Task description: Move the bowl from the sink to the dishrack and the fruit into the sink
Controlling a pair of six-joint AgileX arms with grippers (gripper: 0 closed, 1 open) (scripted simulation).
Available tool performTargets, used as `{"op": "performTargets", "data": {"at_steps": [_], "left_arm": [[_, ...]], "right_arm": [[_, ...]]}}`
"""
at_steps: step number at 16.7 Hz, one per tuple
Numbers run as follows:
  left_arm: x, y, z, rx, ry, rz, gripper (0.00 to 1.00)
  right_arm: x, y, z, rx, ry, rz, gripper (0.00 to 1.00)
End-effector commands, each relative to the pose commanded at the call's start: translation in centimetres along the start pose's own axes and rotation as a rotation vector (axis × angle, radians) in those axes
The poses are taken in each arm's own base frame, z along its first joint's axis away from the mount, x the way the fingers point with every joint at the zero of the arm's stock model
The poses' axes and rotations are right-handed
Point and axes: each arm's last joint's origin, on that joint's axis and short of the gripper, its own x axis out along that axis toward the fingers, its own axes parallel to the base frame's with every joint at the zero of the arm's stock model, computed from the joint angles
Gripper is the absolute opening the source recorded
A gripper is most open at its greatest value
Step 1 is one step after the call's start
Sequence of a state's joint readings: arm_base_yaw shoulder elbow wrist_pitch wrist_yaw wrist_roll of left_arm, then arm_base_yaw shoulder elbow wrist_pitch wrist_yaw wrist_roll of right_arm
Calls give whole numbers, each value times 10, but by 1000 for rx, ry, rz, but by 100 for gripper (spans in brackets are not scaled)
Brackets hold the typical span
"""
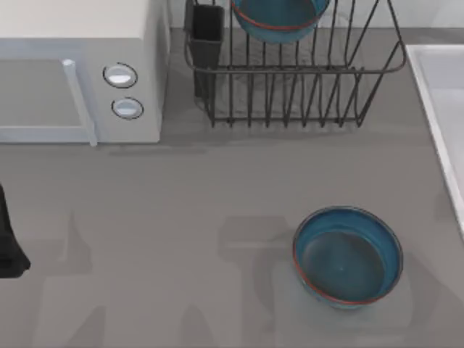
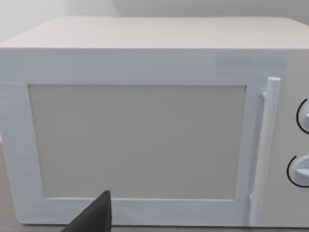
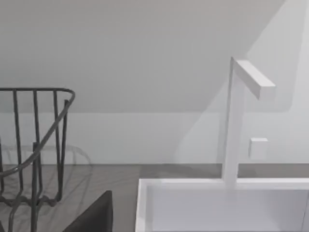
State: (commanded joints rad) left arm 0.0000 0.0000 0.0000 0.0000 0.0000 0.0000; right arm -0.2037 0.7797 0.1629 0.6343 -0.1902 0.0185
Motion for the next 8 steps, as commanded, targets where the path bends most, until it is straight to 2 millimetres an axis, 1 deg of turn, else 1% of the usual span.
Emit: {"op": "performTargets", "data": {"at_steps": [2,4,6,8], "left_arm": [[0,0,0,0,0,0,100],[0,0,0,0,0,0,100],[0,0,0,0,0,0,100],[0,0,0,0,0,0,100]], "right_arm": [[-23,10,-4,2,-4,1,100],[-40,17,-11,4,-3,2,100],[-51,22,-20,3,2,4,100],[-58,25,-27,1,9,6,100]]}}
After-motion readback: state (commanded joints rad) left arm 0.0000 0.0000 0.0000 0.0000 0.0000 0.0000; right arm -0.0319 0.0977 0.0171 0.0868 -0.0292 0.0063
